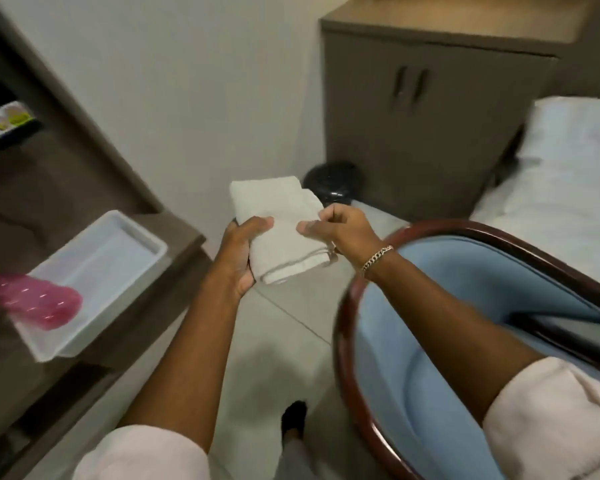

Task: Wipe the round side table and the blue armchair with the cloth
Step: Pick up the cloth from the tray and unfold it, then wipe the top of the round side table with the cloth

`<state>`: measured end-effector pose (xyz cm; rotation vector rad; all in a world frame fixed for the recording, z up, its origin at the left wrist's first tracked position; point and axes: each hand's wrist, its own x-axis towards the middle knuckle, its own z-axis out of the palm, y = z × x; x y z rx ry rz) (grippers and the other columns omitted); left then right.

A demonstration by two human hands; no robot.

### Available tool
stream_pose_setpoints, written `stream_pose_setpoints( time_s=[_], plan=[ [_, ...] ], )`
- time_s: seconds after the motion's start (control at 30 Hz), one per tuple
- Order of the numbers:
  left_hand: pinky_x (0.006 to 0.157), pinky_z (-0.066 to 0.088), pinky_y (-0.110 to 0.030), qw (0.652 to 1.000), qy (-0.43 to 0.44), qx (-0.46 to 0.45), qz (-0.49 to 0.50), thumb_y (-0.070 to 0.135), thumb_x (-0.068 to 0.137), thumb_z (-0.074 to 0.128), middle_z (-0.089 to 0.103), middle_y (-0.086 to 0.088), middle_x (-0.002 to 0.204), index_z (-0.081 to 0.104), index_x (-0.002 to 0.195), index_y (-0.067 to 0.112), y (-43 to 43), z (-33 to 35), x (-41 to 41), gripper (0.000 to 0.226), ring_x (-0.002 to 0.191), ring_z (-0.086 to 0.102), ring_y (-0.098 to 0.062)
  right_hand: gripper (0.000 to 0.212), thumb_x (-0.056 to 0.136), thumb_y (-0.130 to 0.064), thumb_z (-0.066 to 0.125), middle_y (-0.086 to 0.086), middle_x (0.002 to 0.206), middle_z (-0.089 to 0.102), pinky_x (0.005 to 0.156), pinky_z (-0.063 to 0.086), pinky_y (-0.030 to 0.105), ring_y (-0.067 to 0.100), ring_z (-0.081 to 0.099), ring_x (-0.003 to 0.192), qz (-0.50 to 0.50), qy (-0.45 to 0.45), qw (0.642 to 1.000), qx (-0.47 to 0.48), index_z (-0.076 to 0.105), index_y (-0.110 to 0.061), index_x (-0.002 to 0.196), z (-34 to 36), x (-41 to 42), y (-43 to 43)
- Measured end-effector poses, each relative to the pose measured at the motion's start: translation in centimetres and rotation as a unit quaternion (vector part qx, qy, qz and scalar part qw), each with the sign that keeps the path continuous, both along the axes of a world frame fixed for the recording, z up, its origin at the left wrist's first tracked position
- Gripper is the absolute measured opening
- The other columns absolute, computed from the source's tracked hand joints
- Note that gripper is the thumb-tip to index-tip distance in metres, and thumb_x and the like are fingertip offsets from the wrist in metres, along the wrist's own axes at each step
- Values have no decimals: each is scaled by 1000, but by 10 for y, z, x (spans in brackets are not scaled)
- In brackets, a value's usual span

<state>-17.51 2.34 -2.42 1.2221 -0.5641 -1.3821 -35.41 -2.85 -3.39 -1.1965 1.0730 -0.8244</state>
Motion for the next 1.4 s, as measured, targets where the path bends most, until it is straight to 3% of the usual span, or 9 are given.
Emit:
stream_pose_setpoints(
  time_s=[0.23, 0.37, 0.53, 0.83, 1.0, 1.17, 1.23, 1.3, 1.4],
  plan=[
    [81, 64, -42, 988, -128, 19, -81, 20, 73, 84, 78, -9, 111, 68, 123, 12, 23, -48, -234, 53, 105, 75, -34, 30, 74, -16, 83, 1, 74, 52, 62, 36, 29, 16, 42, 67, -232, 131, 963, -52, 53, -16, 74, -31, -211, 97],
    [91, 61, -48, 973, -125, 55, -188, 20, 78, 84, 75, -17, 119, 68, 123, 5, 52, -87, -353, 50, 106, 74, -35, 28, 78, -16, 79, -7, 76, 53, 58, 35, 18, 8, 43, 64, -340, 187, 922, -9, 52, -17, 81, -68, -316, 161],
    [95, 58, -50, 917, -94, 117, -369, -1, 88, 64, 70, -26, 124, 63, 121, -3, 100, -134, -473, 33, 108, 69, -40, 31, 79, -7, 76, 0, 99, 59, 75, 45, 25, 19, 54, 92, -454, 237, 857, 53, 55, -10, 101, -108, -422, 248],
    [99, 58, -50, 825, -225, 116, -505, 3, 86, 70, 70, -14, 128, 63, 126, 6, 205, -196, -647, 41, 112, 67, -32, 56, 85, -12, 73, 12, 137, 57, 96, 43, 30, 30, 55, 121, -491, 283, 809, 158, 45, -18, 133, -161, -575, 375],
    [99, 57, -40, 834, -271, 90, -473, 1, 84, 71, 72, -14, 127, 64, 129, 5, 261, -242, -763, 45, 109, 69, -26, 55, 87, -10, 70, 13, 137, 57, 99, 42, 28, 31, 55, 124, -470, 317, 807, 165, 45, -15, 136, -226, -692, 416],
    [106, 52, -27, 822, -299, 146, -461, 3, 90, 66, 63, -6, 142, 50, 146, 7, 298, -298, -828, 58, 121, 65, -13, 64, 91, -6, 58, 20, 163, 22, 122, 20, 39, 37, 22, 151, -382, 466, 774, 192, 33, -11, 150, -309, -760, 447],
    [106, 47, -15, 782, -388, 88, -480, 7, 94, 61, 54, 2, 149, 40, 153, 10, 305, -314, -827, 63, 123, 62, -2, 62, 99, -26, 49, 18, 167, 7, 123, 17, 53, 40, 9, 154, -327, 552, 751, 157, 24, -21, 155, -330, -768, 444],
    [123, 22, -18, 718, -476, -7, -508, 4, 96, 54, 41, -10, 161, 33, 156, 5, 310, -335, -822, 64, 147, 45, -22, 60, 102, -45, 38, 11, 169, 4, 121, 13, 62, 40, 3, 154, -251, 569, 775, 110, 17, -30, 157, -350, -765, 431],
    [127, -10, -28, 601, -573, -129, -542, 8, 99, 43, 16, -22, 169, 21, 157, -3, 320, -362, -817, 63, 159, 10, -35, 63, 100, -57, 29, 3, 169, 6, 120, 12, 66, 38, 1, 155, -200, 599, 771, 90, 11, -36, 157, -376, -760, 432]
  ],
)
